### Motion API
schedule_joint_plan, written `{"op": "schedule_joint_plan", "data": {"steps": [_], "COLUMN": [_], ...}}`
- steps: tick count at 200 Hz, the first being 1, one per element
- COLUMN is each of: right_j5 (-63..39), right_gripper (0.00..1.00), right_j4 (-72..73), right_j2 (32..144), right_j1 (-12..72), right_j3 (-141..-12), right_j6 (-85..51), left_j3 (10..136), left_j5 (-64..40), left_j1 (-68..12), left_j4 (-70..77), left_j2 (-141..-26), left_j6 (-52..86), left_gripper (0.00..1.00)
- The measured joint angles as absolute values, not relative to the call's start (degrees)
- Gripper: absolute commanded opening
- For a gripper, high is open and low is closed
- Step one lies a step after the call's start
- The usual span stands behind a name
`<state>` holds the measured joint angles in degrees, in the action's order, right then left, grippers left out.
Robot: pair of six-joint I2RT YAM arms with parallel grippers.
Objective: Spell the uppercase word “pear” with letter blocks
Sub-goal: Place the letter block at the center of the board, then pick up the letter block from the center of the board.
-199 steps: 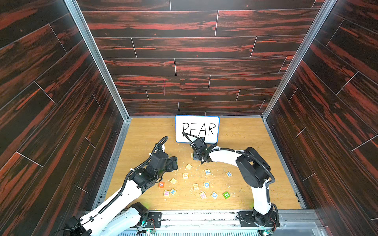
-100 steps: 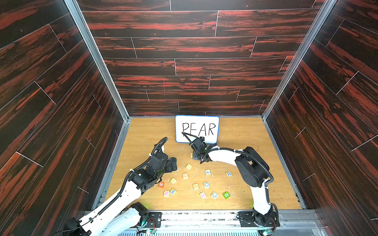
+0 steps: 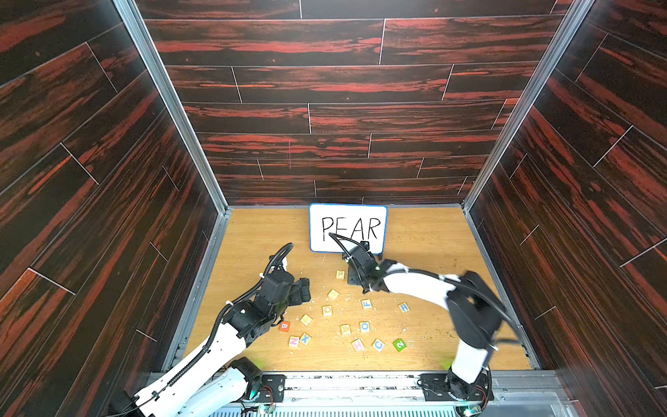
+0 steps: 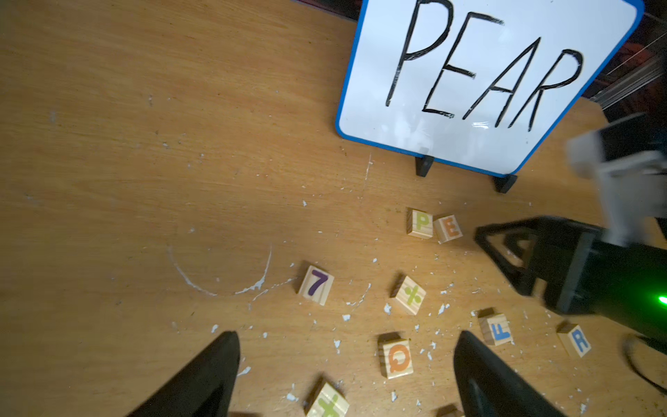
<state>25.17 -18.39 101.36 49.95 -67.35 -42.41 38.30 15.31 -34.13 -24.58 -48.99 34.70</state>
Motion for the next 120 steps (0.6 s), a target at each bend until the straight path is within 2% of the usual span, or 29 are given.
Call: {"op": "schedule_joint_plan", "data": {"steps": [39,120], "right_j5": [23.7,19.0], "right_gripper": [0.54,0.54], "right_j4": [-19.9,-24.3], "right_j2": [96.1,99.5], "right_j1": [58.1,68.3], "right_j3": [-62.2,-62.5], "right_j6": [-43.8,-48.9], "left_j3": [38.3,36.0], "left_j5": [16.5,15.4], "left_j1": [-34.1,-34.1], "left_j4": [-27.0,-30.3], "left_j2": [-46.3,-38.5], "left_j6": [34.8,37.9], "left_gripper": [0.95,0.95]}}
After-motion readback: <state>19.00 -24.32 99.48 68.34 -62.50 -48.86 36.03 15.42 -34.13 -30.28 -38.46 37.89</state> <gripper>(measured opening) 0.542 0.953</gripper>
